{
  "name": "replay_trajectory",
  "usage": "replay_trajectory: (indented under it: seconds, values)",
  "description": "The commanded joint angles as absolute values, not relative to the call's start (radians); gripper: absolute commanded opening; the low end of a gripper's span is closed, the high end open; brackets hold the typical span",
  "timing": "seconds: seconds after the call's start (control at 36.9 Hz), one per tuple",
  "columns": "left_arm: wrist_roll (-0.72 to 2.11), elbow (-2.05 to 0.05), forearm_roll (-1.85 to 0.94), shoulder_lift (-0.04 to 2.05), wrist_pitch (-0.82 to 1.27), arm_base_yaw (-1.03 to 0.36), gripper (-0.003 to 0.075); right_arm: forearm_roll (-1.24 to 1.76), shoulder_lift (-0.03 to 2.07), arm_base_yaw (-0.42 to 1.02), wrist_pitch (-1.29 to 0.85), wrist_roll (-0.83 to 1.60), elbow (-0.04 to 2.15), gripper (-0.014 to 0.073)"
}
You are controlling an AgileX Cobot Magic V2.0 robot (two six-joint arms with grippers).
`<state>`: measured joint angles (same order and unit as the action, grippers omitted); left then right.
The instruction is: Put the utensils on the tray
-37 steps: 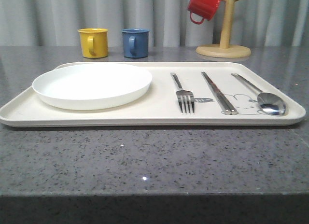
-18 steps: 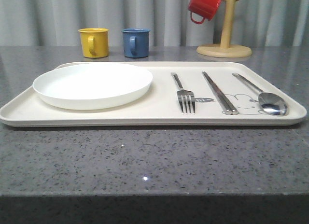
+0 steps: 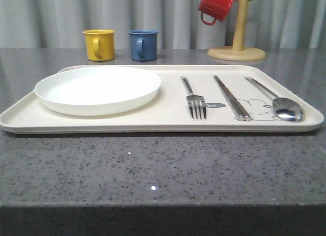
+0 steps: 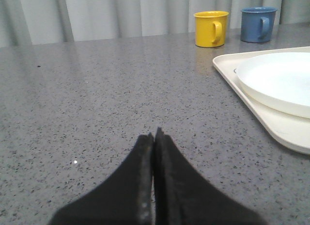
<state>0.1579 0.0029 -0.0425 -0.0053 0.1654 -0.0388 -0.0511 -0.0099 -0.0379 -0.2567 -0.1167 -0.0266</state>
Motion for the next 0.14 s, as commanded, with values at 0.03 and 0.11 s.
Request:
replay_trajectory:
  seconds: [0.03, 0.11]
  values:
    - [0.148, 0.004, -0.051, -0.027, 0.086, -0.037, -0.0018, -0.054, -0.029, -0.043, -0.181, -0.107, -0.015, -0.0067]
    - [0.148, 0.004, -0.051, -0.027, 0.086, -0.037, -0.0018, -0.054, -0.029, -0.043, -0.181, -0.107, -0.015, -0.0067]
